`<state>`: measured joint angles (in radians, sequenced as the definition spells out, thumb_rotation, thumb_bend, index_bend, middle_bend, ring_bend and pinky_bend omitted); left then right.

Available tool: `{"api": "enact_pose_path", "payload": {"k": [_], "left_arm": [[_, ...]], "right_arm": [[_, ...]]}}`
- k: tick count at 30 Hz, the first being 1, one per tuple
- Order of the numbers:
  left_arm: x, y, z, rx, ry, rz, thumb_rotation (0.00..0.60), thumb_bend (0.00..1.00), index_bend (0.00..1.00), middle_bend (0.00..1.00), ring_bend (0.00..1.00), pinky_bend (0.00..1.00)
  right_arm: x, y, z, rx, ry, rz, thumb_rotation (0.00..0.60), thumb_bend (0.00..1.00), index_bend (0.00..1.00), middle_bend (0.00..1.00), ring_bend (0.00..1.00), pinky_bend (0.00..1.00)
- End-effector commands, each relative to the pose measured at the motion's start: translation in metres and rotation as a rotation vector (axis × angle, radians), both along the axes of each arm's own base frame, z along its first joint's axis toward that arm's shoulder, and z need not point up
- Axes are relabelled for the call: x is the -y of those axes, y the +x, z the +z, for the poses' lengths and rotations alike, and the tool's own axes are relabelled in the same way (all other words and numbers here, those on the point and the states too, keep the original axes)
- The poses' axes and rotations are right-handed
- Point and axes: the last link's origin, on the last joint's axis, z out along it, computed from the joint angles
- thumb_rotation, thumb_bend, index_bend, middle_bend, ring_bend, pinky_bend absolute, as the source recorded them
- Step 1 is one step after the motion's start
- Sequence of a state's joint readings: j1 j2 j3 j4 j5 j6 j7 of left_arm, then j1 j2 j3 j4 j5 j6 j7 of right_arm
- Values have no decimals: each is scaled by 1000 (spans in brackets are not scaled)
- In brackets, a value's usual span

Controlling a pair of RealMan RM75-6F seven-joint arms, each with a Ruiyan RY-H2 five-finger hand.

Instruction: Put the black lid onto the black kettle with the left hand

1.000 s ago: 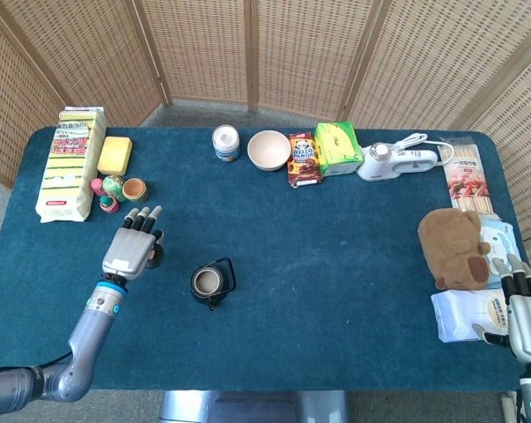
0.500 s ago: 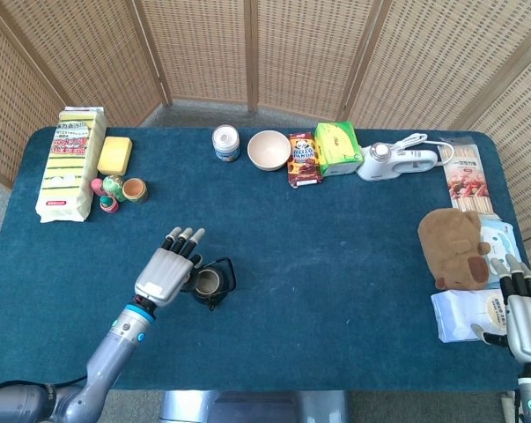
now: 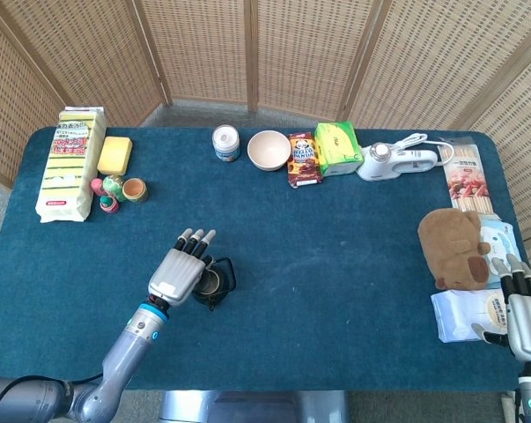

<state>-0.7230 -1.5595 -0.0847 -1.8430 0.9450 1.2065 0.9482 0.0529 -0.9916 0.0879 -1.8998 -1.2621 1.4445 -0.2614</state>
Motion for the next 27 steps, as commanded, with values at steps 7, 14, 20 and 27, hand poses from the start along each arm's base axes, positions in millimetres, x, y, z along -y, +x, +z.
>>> {"api": "enact_pose_path", "payload": {"k": [7,14,20,27], "left_arm": [[-3,4,-8,-17,-4,10,600,191,424,0,0,66],[-3,7,-11,-22,-7,13,600,190,424,0,0,65],[-2,8,-12,-20,-15,20,600,176,423,0,0,65],[-1,9,-12,-22,-31,23,600,154,401,0,0,65]], "right_arm": [[0,0,1,3,-3,-3,600,108,55,0,0,0],[0,0,3,7,-5,-3,600,108,55,0,0,0],[-1,0,4,11,-11,-4,600,108,55,0,0,0],[0,0,4,12,-8,-4,600,107,55,0,0,0]]}}
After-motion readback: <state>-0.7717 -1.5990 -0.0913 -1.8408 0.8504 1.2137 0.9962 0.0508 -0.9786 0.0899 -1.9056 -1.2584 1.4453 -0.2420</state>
